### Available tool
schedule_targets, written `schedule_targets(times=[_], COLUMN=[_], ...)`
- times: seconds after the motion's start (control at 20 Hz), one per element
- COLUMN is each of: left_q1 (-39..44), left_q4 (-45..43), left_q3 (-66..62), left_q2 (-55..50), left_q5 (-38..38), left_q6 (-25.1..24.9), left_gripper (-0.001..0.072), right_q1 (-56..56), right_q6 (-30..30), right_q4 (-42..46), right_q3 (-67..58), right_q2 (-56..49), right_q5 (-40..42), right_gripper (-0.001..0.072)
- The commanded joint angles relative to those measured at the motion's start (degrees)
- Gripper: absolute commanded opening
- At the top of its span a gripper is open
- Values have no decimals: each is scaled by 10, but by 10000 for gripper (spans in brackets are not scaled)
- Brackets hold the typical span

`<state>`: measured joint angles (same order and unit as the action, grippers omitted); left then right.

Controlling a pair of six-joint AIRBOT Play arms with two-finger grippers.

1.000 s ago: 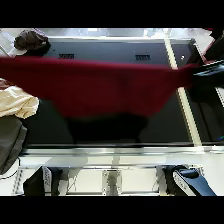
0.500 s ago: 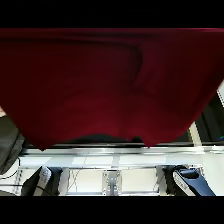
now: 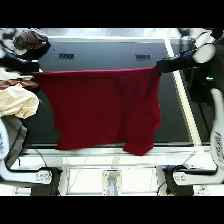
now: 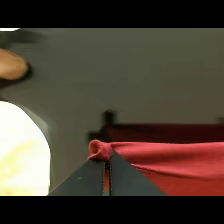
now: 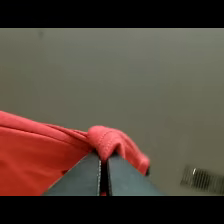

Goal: Fold the shirts.

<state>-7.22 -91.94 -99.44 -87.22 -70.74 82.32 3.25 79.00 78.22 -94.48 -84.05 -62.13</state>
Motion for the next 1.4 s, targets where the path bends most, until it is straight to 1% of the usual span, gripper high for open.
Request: schedule_targets(times=[0.0,0.05,0.15,0.3,0.45,0.55,0.6,0.65,0.75,0.9,1.1,1.2,1.35], left_q1=[35,36,36,44,65,73,76,79,78,78,92,100,104], left_q4=[-103,-103,-100,-96,-97,-96,-97,-97,-101,-99,-83,-81,-49], left_q3=[-11,-12,-12,-12,-4,28,51,82,144,188,190,190,190], left_q2=[-113,-128,-142,-134,-117,-100,-91,-79,-59,-57,-70,-75,-77], left_q5=[83,89,101,89,52,53,53,53,61,81,93,92,92], left_q6=[62,62,62,62,47,47,47,48,49,54,54,54,54], left_gripper=[13,13,14,14,13,12,12,12,12,12,13,14,14], right_q1=[-1,-2,-4,-5,-5,-3,-3,-3,-3,-3,-3,-3,-3], right_q6=[17,32,43,43,43,43,43,43,44,44,44,44,44], right_q4=[-3,-2,-2,18,64,117,134,143,144,129,90,87,87], right_q3=[1,-6,-27,-59,-79,-75,-67,-50,-2,65,127,134,134], right_q2=[-132,-158,-191,-200,-185,-174,-168,-158,-137,-123,-123,-124,-124], right_q5=[131,161,184,168,85,9,-18,-28,-29,-31,-2,8,18], right_gripper=[18,18,18,18,16,17,17,17,17,17,18,20,21])
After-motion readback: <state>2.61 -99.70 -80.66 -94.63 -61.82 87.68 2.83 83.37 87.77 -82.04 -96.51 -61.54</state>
